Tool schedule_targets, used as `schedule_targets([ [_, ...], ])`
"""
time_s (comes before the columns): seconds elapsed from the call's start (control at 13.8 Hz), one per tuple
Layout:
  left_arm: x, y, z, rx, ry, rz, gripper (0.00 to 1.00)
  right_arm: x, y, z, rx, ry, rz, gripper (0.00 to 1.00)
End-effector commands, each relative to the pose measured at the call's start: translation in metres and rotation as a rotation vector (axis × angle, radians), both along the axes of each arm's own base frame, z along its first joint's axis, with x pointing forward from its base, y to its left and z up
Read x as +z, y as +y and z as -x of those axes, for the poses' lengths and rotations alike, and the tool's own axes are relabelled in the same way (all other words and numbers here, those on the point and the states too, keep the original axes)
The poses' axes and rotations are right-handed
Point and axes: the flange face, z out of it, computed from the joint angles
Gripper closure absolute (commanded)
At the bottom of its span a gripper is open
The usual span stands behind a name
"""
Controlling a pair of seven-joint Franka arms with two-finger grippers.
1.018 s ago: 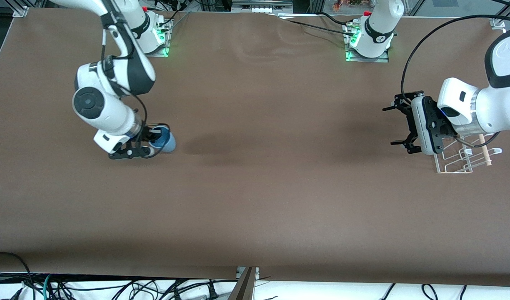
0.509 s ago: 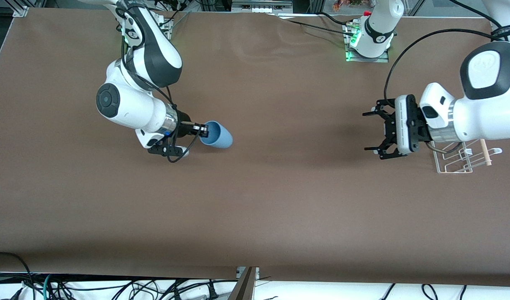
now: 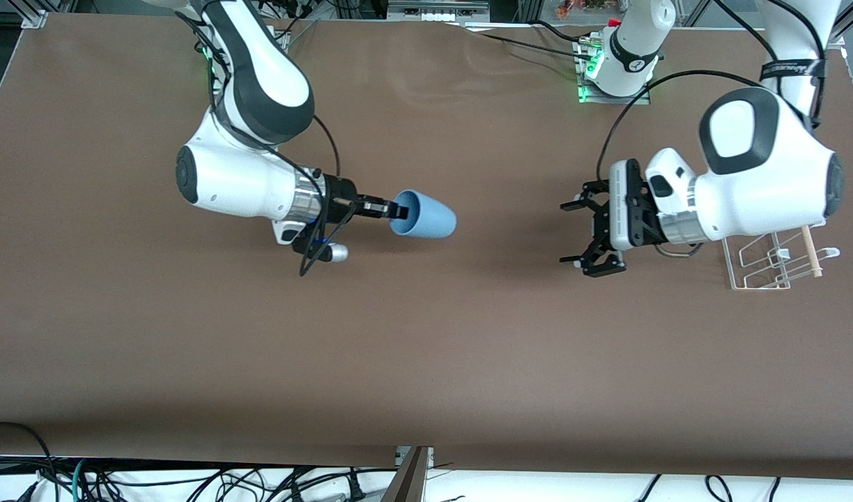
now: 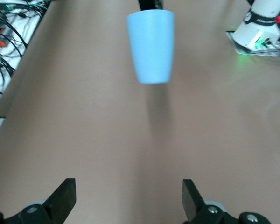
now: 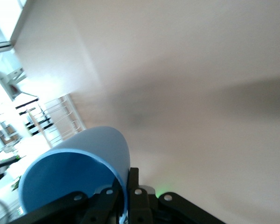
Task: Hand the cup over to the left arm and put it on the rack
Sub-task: 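Lift the cup with the right gripper while the left gripper approaches it, then close the left gripper on the cup's base beside the right gripper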
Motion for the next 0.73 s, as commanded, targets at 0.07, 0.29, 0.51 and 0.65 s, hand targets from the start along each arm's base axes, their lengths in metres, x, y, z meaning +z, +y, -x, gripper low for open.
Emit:
schedule_targets([
  [0.07, -0.001, -0.039, 0.013, -0.015, -0.107, 0.024, 0.00, 0.010, 0.050, -0.004, -0.067, -0.022, -0.106, 1.00],
  [0.29, -0.006, -0.055, 0.027, -0.013, -0.115, 0.016, 0.00, 0.007, 0.077, 0.003, -0.110, -0.091, -0.109, 1.00],
  [0.51, -0.007, -0.057, 0.030, -0.011, -0.110, 0.013, 0.00, 0.005, 0.097, 0.004, -0.143, -0.130, -0.120, 1.00],
  [0.65, -0.008, -0.064, 0.037, 0.007, -0.082, 0.004, 0.00, 0.007, 0.101, 0.002, -0.156, -0.150, -0.126, 1.00],
])
